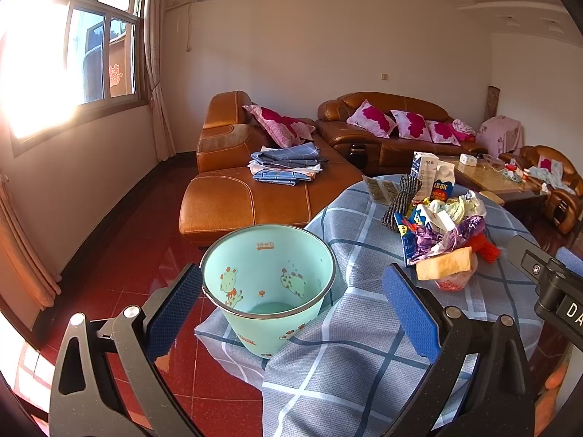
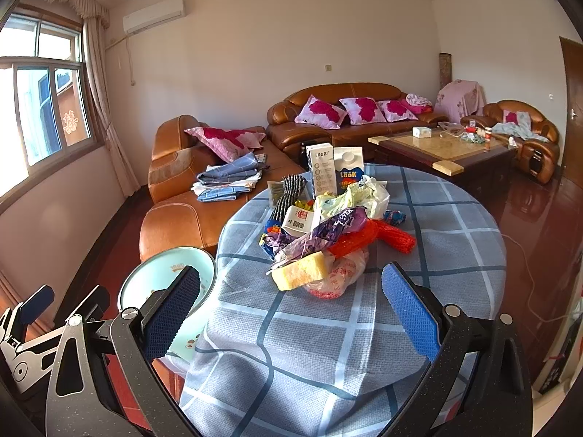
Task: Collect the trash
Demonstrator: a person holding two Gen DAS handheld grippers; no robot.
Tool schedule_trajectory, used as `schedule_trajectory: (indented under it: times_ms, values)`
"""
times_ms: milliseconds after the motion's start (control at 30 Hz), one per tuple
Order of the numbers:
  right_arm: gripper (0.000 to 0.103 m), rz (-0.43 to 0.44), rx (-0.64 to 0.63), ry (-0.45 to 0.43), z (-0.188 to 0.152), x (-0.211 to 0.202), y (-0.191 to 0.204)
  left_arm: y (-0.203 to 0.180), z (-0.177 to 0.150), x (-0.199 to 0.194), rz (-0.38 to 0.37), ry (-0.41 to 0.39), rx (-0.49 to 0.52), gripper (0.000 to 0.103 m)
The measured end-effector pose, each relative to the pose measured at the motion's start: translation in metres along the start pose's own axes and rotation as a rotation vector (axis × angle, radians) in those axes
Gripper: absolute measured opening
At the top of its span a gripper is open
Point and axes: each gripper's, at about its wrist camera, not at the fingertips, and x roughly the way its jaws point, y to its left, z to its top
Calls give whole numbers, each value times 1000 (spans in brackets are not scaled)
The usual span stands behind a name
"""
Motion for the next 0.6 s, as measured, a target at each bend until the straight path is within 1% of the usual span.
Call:
schedule_trajectory:
  times_ms: [600]
  values:
    - [98,1,1,8,-3,3,1,0,-1,1,2,5,0,97]
